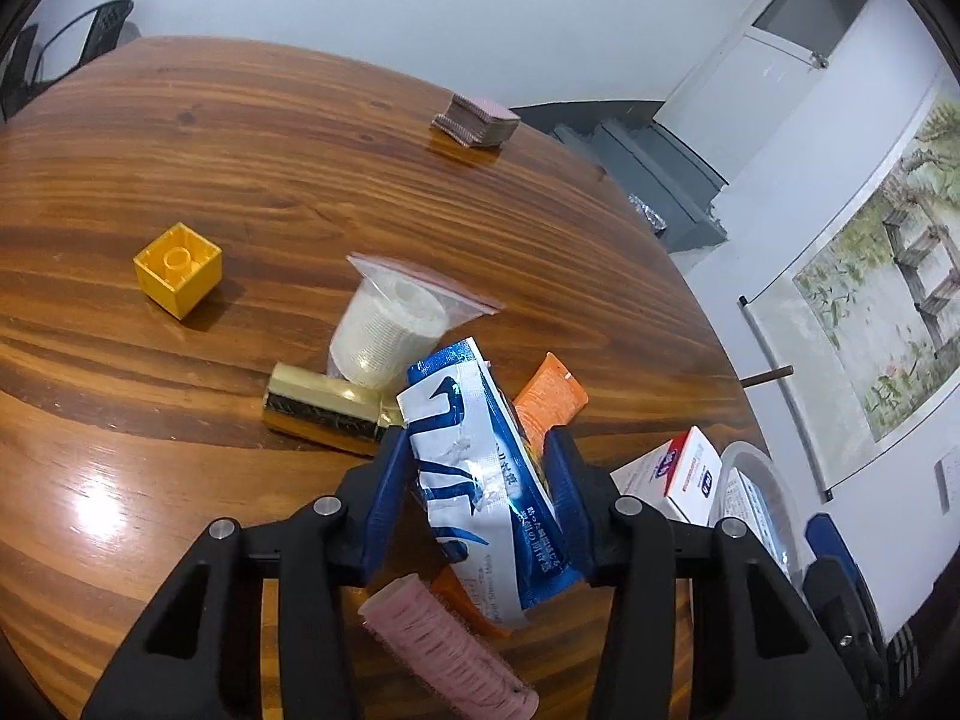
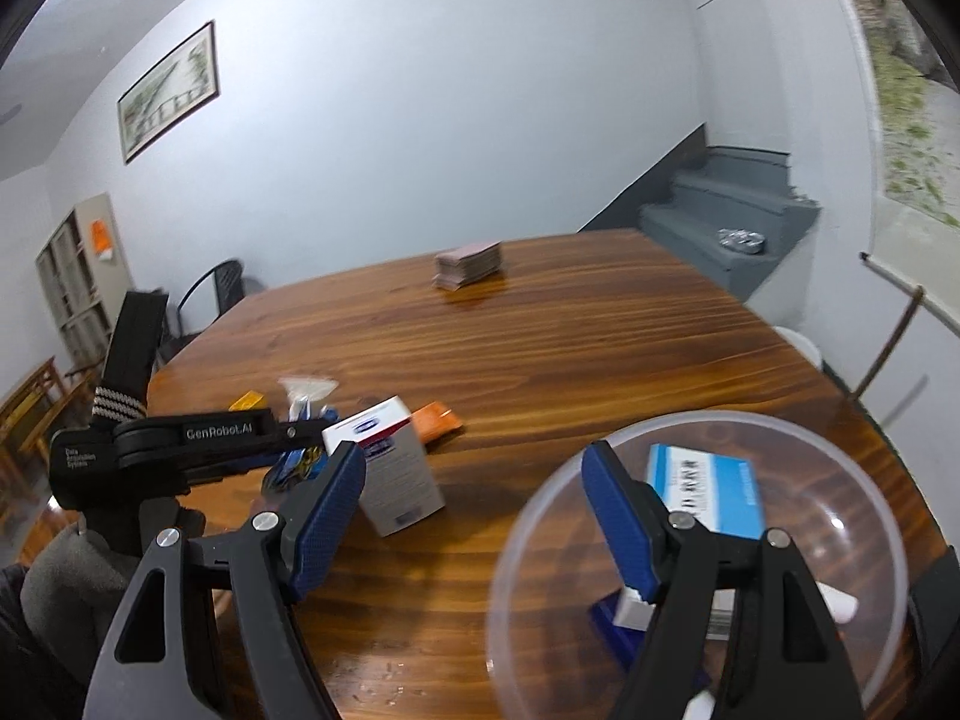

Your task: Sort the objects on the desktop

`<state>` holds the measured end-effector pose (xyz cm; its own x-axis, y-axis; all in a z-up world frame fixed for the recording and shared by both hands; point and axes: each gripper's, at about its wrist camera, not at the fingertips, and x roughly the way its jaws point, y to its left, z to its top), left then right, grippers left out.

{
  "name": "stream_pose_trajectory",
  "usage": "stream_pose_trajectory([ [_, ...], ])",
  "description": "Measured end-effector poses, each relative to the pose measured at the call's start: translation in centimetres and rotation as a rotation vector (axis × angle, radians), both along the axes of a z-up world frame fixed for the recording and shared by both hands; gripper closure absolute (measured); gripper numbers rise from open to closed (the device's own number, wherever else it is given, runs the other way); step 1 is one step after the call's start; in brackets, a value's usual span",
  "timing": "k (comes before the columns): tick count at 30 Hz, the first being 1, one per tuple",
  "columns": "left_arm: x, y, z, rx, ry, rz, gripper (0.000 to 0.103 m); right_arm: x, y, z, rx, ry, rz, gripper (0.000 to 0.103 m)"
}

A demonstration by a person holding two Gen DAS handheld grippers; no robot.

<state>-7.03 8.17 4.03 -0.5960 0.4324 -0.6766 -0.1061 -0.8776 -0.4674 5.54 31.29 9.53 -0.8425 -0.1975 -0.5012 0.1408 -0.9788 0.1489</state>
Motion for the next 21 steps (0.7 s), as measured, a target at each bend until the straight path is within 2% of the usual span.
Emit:
stream_pose_trajectory([
  [9, 2.7, -0.8, 3.3, -0.078, 0.131, 0.01, 0.063, -2.4, -2.5, -0.8, 0.021, -0.077, 0.121, 0.025],
  [17, 3.0, -2.3, 3.1, -0.072, 0.124, 0.007, 0.064, -6.0, -4.3, -1.7, 0.015, -0.159, 0.171, 0.025],
  [21, 3.1, -2.3, 3.4, -0.067, 0.133, 0.012, 0.064, -6.8, -5.3, -2.3, 0.054, -0.188, 0.173, 0.026],
])
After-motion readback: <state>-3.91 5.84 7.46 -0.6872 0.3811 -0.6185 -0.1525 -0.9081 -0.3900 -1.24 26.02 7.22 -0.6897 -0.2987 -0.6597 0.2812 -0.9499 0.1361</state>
